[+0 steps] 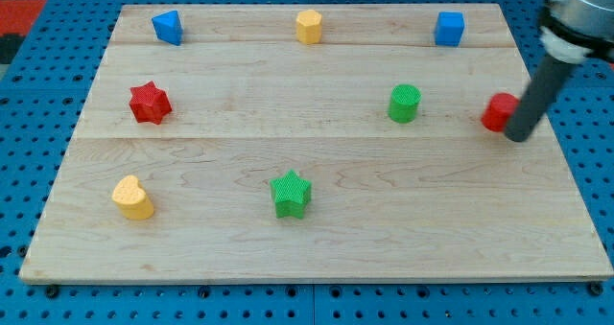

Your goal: Drag the red star into the left side of the red circle

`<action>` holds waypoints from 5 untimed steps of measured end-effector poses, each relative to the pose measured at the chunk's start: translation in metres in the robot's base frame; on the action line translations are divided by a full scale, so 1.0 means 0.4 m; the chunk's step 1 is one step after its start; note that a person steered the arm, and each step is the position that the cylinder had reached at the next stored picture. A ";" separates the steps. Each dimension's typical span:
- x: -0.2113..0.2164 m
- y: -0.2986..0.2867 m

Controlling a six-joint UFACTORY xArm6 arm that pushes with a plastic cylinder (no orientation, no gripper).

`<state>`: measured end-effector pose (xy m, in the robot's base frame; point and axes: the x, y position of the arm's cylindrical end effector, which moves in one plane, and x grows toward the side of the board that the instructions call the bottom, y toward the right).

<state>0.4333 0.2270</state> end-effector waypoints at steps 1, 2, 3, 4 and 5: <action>-0.037 -0.068; 0.037 -0.149; 0.101 -0.433; 0.059 -0.771; -0.018 -1.052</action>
<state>0.4260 -0.1937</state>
